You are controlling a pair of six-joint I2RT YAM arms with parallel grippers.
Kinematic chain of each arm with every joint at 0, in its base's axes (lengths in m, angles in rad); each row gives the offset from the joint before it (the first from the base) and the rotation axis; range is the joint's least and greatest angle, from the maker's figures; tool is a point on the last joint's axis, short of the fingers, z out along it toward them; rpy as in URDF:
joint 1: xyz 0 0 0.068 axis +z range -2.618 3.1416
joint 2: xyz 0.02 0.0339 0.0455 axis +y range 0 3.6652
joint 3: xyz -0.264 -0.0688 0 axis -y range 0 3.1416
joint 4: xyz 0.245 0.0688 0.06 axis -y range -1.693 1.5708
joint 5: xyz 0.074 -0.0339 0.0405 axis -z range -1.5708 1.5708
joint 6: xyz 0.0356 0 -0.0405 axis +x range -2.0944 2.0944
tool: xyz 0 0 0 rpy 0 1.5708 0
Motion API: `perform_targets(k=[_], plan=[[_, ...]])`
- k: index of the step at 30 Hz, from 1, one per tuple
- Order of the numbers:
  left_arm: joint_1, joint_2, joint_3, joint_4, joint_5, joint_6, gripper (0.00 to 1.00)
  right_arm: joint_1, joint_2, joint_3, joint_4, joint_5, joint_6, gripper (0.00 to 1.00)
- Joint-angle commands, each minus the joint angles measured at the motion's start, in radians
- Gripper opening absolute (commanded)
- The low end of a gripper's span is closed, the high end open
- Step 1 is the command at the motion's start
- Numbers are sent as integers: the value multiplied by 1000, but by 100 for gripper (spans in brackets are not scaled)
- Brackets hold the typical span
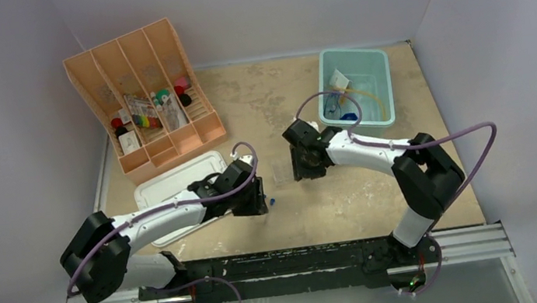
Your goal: Organize the chemistry lab equipment
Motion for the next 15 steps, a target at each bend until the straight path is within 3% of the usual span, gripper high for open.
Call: perform_targets(k=[1, 9, 15], plan=[[-44, 42, 38, 54, -65, -15, 41, -64, 39, 76, 100, 55, -118, 46], [-105, 135, 77, 124, -107, -14, 43, -101, 154, 206, 216, -26, -239, 46], [-158, 179, 95, 115, -225, -1, 38, -115, 90, 200, 205, -46, -212, 45]])
